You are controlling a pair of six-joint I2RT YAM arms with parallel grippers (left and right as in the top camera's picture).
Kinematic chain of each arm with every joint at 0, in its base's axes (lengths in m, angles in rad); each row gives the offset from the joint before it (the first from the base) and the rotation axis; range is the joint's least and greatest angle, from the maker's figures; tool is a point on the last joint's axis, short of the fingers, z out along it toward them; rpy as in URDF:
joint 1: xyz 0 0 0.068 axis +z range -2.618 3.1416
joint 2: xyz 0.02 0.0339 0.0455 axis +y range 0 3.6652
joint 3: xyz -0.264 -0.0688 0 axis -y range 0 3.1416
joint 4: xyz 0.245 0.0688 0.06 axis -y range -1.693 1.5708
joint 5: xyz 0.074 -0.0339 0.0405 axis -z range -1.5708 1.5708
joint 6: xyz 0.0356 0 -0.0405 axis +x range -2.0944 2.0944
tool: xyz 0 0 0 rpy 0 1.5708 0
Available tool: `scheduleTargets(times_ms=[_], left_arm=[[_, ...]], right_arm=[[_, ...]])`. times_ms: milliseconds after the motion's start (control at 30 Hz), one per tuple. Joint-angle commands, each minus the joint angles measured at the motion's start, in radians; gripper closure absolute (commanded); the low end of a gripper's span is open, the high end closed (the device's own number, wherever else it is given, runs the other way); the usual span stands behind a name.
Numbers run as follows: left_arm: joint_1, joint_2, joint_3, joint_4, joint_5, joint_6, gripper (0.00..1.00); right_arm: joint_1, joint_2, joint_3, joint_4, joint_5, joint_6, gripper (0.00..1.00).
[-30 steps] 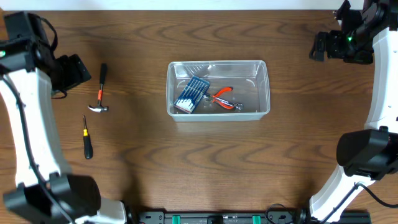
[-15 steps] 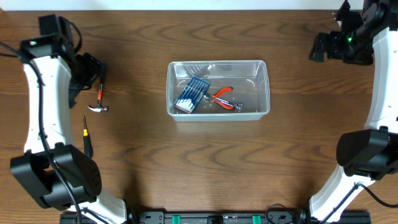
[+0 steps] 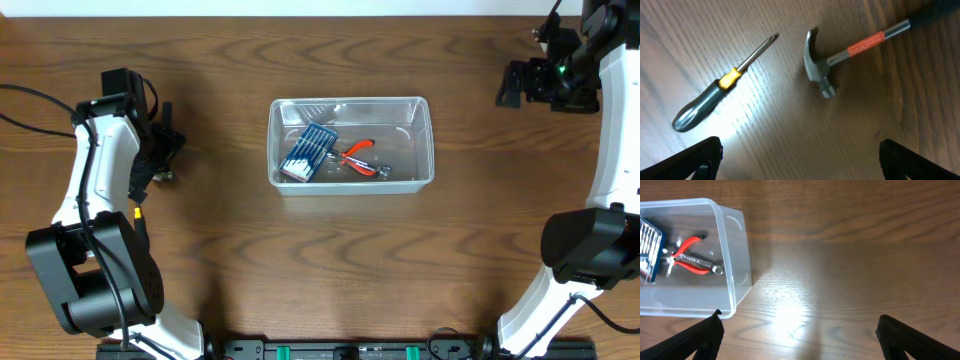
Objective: Pack container
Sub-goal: 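Release the case and move left gripper toward the red hammer, then lower left gripper over the hammer handle and close on it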
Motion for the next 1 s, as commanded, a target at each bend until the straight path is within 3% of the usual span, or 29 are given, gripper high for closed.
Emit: scheduleTargets(times_ms=[0, 400, 967], left_arm=[[0.001, 0.002, -0.007, 0.013, -0.008, -0.024, 0.02], [0.037, 0.002, -0.006, 0.068, 0.166, -0.068, 0.02], [0.053, 0.081, -0.006, 0.124, 0.146, 0.079, 0.01]], right_arm=[[0.005, 0.000, 0.000, -0.009, -0.008, -0.014, 0.01], [0.005, 0.000, 0.000, -0.022, 0.000, -0.015, 0.01], [0.005, 0.000, 0.000, -0.032, 0.000, -0.044, 0.01]])
